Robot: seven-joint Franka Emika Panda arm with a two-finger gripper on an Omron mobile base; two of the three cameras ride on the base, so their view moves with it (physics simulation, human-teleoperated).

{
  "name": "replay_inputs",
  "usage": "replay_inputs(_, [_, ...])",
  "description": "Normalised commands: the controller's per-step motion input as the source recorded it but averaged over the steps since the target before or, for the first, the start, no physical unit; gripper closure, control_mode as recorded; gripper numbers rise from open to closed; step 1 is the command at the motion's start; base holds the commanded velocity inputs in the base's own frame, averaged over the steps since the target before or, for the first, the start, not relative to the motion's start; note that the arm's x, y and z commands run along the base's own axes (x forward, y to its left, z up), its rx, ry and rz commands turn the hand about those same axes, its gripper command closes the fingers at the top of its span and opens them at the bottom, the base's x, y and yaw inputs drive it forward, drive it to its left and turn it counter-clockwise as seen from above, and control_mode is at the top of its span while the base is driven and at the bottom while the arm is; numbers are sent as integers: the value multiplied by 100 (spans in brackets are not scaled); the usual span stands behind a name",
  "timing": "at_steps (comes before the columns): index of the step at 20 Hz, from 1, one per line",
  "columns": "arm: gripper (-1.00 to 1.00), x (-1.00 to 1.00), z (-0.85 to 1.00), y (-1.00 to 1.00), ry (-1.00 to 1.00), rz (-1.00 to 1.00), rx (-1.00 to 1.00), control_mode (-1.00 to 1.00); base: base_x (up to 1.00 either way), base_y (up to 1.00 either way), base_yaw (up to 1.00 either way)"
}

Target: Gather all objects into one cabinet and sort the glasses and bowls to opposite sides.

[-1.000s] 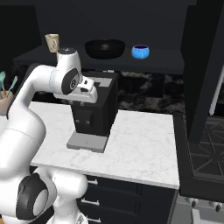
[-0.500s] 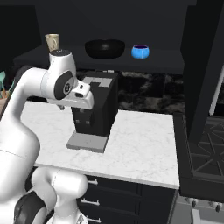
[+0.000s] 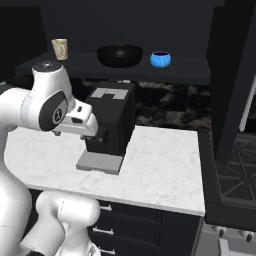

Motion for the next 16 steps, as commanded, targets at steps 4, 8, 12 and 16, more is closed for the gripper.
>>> replay_inputs(4, [-100,-47,50,0,-2,0,0,-100,0,0,0])
replay_inputs(8, [-100,-34,48,-2,0,0,0,-100,0,0,0])
replay_inputs(12, [-100,-24,28,-1,-4,0,0,-100,0,0,0])
replay_inputs(16, [-100,-42,11,0,-10,0,0,-100,0,0,0])
